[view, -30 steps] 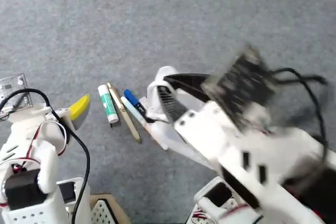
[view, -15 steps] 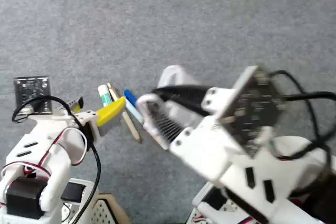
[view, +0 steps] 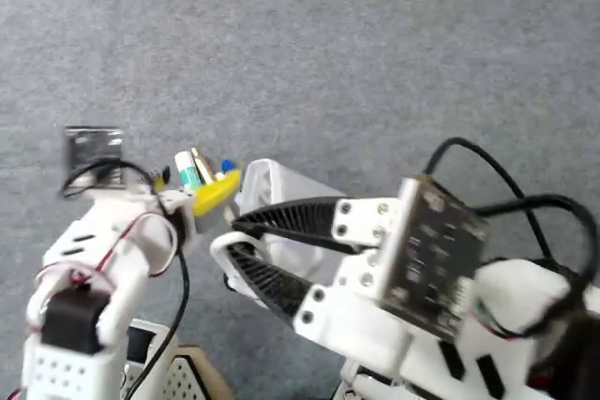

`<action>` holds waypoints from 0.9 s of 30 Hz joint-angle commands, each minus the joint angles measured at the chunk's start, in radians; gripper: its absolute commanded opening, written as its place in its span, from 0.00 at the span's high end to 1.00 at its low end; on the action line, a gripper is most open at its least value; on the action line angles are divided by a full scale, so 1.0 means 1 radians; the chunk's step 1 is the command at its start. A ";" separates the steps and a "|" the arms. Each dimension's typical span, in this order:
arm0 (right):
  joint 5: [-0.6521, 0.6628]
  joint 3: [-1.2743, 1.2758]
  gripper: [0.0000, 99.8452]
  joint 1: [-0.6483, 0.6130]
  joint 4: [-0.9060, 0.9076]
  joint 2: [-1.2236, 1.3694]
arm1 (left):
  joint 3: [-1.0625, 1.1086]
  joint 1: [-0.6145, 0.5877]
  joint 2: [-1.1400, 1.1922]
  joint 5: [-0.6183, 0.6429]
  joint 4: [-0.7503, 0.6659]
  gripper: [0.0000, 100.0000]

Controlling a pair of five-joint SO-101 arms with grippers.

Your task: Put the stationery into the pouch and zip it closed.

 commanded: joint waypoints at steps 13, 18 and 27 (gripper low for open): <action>0.003 0.131 0.99 -0.017 0.003 -0.002 | 0.013 0.033 -0.005 -0.081 -0.029 0.63; 0.003 0.131 0.99 -0.017 0.002 -0.002 | 0.097 0.113 -0.005 -0.153 -0.029 0.63; 0.003 0.131 0.99 -0.015 0.002 -0.002 | 0.150 0.183 -0.006 -0.270 -0.061 0.64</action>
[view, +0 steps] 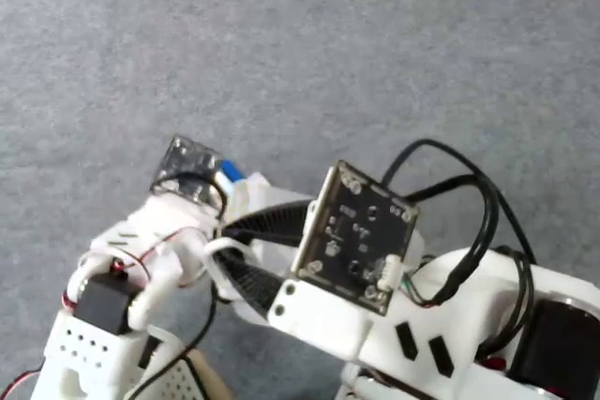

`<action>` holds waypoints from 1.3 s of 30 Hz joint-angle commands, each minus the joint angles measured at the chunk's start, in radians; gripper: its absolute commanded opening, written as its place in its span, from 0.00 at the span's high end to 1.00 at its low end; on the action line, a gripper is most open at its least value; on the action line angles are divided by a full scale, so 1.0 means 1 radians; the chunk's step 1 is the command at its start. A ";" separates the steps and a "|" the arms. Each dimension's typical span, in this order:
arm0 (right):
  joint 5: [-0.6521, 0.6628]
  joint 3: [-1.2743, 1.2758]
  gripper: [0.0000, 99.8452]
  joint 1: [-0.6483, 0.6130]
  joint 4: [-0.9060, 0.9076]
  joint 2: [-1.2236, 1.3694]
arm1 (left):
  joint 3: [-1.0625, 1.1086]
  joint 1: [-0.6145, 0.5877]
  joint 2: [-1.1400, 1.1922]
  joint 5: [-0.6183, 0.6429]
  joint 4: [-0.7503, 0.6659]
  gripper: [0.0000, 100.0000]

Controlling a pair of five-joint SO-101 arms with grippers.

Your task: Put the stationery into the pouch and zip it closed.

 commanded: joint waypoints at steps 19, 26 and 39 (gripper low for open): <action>0.003 0.001 0.99 -0.003 0.002 0.008 | 0.162 0.122 -0.008 -0.164 -0.417 0.74; 0.003 -0.001 0.99 -0.003 0.002 0.028 | 0.162 0.131 -0.009 -0.158 -0.404 0.97; 0.008 -0.010 0.99 0.144 0.002 0.021 | -0.194 0.136 -0.009 -0.158 0.132 0.97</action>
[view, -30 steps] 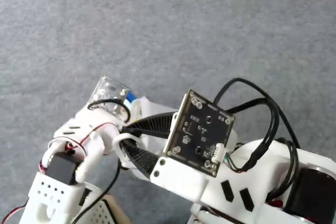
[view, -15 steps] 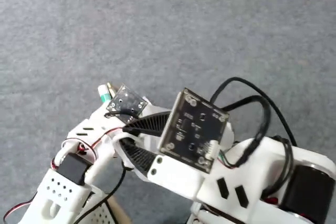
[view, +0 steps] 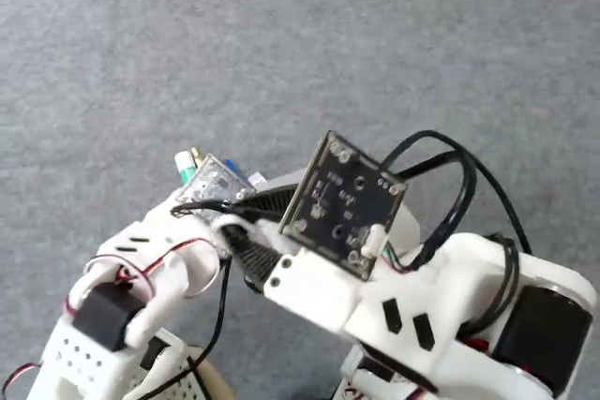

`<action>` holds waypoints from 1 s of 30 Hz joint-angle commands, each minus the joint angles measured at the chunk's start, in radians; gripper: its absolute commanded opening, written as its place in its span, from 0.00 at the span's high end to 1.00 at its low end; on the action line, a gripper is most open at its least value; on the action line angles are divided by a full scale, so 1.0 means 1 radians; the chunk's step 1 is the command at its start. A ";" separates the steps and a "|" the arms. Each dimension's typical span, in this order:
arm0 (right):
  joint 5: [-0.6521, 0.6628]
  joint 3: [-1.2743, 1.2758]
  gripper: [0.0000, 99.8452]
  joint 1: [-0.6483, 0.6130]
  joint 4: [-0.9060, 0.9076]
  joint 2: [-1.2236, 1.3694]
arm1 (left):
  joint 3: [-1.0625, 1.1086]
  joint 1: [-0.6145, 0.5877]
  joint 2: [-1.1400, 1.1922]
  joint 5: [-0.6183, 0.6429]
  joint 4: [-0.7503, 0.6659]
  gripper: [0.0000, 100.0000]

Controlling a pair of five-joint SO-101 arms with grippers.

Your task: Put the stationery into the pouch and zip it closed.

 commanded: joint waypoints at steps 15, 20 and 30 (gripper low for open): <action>0.009 -0.140 0.98 0.169 0.002 -0.008 | -0.547 -0.005 0.006 0.259 0.528 0.97; 0.003 -0.140 0.85 0.302 0.002 -0.047 | -0.621 -0.107 0.006 0.334 0.563 0.97; 0.003 -0.139 0.84 0.350 0.002 -0.162 | -0.618 -0.331 0.006 0.338 0.565 0.97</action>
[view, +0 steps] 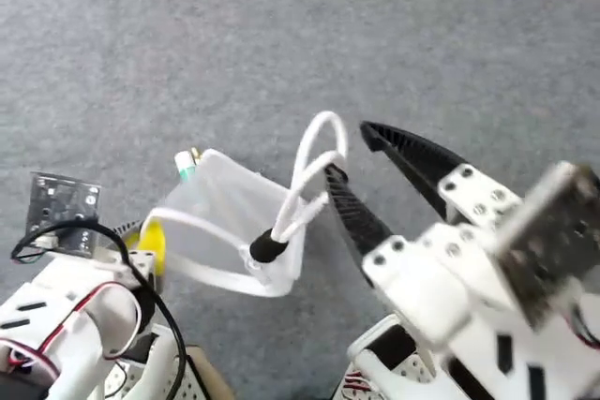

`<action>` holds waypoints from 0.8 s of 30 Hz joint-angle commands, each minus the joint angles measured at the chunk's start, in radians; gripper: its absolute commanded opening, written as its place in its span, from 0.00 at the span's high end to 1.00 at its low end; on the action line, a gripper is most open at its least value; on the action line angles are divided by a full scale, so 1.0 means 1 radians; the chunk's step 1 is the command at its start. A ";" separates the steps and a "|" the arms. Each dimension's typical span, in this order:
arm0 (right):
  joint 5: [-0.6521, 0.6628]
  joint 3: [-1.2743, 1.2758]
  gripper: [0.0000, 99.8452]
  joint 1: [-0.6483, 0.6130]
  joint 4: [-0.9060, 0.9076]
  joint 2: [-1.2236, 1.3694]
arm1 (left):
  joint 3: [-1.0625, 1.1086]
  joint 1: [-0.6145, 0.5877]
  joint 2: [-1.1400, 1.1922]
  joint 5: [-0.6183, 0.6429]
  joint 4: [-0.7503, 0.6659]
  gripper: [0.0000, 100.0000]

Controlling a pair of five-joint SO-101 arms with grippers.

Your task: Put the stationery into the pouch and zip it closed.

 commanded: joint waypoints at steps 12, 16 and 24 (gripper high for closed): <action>0.003 0.219 0.84 0.402 -0.002 -0.183 | -0.050 -0.291 0.002 0.009 0.006 0.97; 0.005 0.314 0.84 0.466 -0.002 -0.272 | -0.048 -0.294 0.002 0.034 0.006 0.97; 0.048 0.519 0.84 0.226 0.003 -0.456 | -0.041 -0.294 0.002 0.051 0.008 0.97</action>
